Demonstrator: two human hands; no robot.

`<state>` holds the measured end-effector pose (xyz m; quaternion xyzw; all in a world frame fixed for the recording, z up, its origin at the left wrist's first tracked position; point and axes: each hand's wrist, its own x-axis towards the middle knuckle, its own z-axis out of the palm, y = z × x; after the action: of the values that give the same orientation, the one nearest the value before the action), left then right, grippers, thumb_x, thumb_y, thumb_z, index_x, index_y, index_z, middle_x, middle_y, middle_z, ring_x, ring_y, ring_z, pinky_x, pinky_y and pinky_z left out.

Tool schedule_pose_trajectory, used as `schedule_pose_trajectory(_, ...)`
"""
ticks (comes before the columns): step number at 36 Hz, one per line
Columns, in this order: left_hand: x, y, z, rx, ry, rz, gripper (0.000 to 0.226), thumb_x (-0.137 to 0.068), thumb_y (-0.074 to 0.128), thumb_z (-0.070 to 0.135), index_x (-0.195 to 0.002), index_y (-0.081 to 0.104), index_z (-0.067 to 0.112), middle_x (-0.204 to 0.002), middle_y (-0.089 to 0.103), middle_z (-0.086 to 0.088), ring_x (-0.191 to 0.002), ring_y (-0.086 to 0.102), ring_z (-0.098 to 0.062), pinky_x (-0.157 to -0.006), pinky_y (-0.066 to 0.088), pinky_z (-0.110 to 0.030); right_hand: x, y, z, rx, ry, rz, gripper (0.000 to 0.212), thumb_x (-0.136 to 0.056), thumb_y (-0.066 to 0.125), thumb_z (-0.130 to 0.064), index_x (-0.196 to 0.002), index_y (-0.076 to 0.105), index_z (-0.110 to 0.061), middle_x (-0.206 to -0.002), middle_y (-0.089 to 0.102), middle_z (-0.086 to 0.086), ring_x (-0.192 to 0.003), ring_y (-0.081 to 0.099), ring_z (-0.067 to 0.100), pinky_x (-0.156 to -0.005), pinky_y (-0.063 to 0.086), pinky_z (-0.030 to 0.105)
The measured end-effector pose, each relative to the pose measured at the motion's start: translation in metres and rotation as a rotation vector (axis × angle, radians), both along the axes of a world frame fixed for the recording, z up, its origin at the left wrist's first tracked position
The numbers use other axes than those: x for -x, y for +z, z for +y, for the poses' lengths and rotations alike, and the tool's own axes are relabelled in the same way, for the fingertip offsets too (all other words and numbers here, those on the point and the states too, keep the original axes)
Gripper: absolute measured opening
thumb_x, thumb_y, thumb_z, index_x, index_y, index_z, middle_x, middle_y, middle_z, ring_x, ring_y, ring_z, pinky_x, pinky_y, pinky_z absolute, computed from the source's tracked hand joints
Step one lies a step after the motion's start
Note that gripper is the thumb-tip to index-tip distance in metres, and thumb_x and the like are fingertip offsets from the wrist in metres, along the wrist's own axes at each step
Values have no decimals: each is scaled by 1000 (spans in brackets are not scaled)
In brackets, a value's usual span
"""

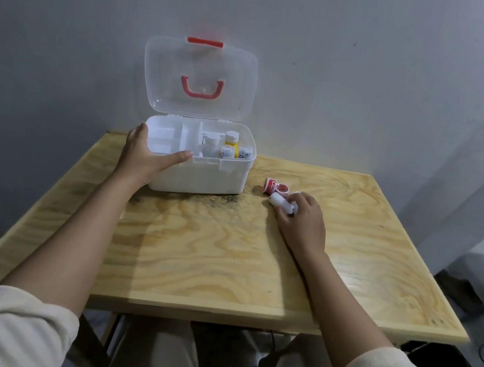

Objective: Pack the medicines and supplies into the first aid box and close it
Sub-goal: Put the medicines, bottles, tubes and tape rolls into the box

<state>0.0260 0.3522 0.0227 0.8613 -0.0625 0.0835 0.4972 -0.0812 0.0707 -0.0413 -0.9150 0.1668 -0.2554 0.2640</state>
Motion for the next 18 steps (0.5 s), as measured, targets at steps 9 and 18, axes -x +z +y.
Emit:
schedule_pose_trajectory(9,-6,-5,-2,-11,3,-30,99,-63,81,57,-142,39,14,-149,34,-6,-134,36,-22,-100,32,-29,8,2,4,67,37,-20,20,-82,60,-34,-88,60,-15,-98,65,-1,-93,57,23,-68,39,30)
schedule_pose_trajectory(18,-4,-3,-3,-25,16,-47,90,-69,81,49,-140,41,12,-149,34,-7,-135,34,-21,-98,30,-27,11,14,12,23,217,25,35,-79,66,-38,-109,60,-19,-102,68,3,-92,59,24,-75,44,33)
